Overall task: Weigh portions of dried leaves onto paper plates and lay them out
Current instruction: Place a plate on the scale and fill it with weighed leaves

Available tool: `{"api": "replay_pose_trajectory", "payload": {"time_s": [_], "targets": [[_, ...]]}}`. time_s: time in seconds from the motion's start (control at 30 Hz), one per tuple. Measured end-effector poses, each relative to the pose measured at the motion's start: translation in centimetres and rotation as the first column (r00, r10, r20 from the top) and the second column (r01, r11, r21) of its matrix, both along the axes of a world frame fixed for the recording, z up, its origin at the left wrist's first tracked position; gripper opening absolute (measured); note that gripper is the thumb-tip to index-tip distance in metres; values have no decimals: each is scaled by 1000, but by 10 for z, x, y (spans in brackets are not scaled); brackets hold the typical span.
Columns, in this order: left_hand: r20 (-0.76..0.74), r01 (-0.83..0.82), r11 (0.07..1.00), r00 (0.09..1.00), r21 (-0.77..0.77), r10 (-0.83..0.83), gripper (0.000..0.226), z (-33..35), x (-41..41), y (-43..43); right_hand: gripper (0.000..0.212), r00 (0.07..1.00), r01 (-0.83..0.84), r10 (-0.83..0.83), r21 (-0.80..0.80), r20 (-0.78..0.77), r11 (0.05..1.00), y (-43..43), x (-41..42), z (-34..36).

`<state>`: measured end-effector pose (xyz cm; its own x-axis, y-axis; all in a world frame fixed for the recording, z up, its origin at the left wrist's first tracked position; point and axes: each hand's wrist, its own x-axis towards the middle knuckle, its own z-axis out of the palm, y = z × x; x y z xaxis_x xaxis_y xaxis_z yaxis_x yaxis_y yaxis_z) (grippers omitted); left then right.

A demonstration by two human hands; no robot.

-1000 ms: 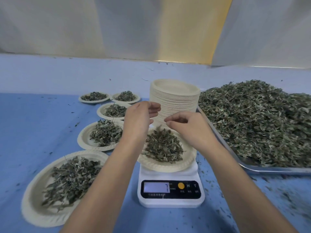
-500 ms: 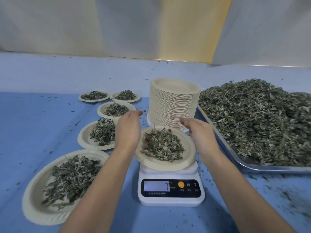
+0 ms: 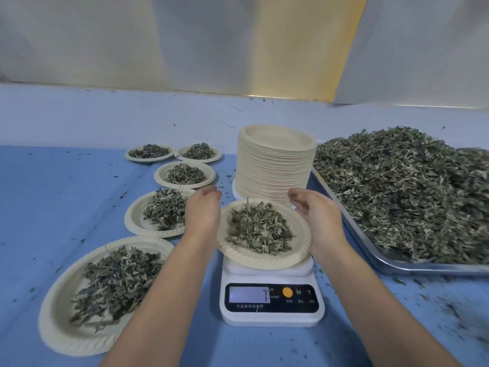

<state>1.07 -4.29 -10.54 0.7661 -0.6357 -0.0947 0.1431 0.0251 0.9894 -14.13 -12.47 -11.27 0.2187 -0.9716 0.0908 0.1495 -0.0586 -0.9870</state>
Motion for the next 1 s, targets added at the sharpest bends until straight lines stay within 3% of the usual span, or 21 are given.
{"api": "replay_pose_trajectory", "payload": {"time_s": [0.17, 0.3, 0.5, 0.73, 0.87, 1.0], "targets": [[-294, 67, 996, 952, -66, -84, 38, 9, 14, 6, 27, 998, 19, -20, 2, 52, 1000, 5, 5, 11], [-262, 185, 982, 947, -27, -185, 36, 19, 32, 16, 28, 998, 10, -10, 3, 62, 1000, 12, 23, 20], [-213, 129, 991, 968, -36, -134, 32, 36, 77, 38, 30, 994, -106, 107, -43, 21, 993, 19, 67, 37], [-179, -235, 968, 960, -89, 216, 42, 37, 163, 63, 25, 963, -246, 237, -62, -126, 967, 36, 124, 33], [-135, -567, 823, 819, -32, 558, 24, 22, 195, 61, 20, 936, -307, 291, -52, -198, 950, 47, 163, 31], [-230, -729, 684, 669, -20, 707, 39, -2, 213, 44, 23, 906, -369, 335, -95, -259, 924, 53, 199, 31]]}}
